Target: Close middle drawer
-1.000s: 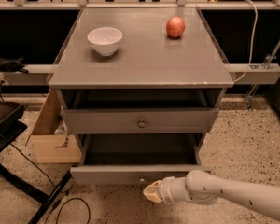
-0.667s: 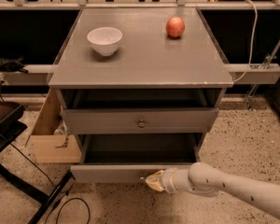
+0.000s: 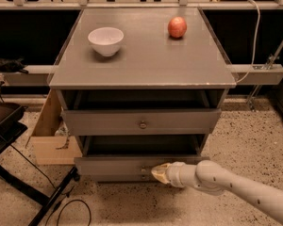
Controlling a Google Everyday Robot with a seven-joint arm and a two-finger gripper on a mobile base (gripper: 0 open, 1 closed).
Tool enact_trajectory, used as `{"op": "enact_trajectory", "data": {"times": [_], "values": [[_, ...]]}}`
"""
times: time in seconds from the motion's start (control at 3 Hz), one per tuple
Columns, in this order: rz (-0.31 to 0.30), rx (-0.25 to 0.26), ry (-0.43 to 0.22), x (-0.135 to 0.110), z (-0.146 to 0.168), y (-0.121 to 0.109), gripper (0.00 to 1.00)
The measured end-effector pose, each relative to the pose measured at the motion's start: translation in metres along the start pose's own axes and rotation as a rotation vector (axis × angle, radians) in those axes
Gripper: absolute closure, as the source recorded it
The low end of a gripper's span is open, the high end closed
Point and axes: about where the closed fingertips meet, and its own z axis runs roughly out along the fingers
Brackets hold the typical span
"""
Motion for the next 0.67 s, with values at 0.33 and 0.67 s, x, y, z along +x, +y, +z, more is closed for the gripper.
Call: {"op": "enact_trajectory", "data": {"times": [0.33,0.67], "values": [[0.007,0.046,-0.052,-0.0097,-0.0046,-0.0238,1.0],[0.007,0.05,-0.056,-0.0108,-0.0051,-0.0262,0.82]]}}
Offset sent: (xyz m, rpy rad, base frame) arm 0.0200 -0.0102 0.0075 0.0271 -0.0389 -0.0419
